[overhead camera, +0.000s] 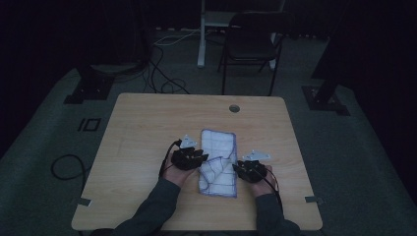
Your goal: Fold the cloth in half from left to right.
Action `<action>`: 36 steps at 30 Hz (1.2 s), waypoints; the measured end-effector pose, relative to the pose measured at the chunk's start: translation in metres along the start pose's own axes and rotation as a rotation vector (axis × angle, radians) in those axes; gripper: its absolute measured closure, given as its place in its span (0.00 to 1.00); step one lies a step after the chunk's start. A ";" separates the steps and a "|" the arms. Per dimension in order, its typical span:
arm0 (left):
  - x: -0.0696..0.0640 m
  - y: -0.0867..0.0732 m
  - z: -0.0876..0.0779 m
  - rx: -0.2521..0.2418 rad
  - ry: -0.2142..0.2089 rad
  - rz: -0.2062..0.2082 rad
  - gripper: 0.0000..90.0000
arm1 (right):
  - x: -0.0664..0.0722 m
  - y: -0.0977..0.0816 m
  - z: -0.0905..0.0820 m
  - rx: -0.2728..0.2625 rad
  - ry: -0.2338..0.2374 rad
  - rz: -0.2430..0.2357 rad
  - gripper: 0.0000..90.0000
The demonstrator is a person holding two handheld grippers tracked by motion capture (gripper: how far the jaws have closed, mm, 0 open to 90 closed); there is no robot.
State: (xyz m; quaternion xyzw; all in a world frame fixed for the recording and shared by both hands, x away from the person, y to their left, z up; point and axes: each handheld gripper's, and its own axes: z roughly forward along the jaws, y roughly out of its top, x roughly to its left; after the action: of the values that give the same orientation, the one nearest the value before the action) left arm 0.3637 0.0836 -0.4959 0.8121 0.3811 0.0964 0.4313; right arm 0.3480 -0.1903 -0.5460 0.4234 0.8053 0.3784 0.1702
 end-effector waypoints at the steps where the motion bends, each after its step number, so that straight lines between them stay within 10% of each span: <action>1: 0.000 0.000 0.000 0.000 0.000 0.000 0.72 | 0.000 0.000 0.000 0.000 0.000 0.000 0.77; 14: 0.006 -0.036 0.006 0.060 0.000 -0.082 0.64 | 0.000 0.000 0.000 0.002 -0.002 -0.004 0.76; 22: -0.002 -0.040 0.006 0.075 0.009 -0.049 0.92 | 0.000 0.000 0.000 0.002 -0.001 -0.006 0.76; 36: -0.028 -0.027 -0.016 -0.008 -0.073 0.007 0.95 | -0.001 0.000 0.000 0.001 -0.001 -0.002 0.76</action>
State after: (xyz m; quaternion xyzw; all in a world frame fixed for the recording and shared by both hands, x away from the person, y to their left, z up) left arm 0.3216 0.0829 -0.5023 0.8148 0.3617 0.0695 0.4478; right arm 0.3484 -0.1911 -0.5459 0.4230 0.8058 0.3776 0.1706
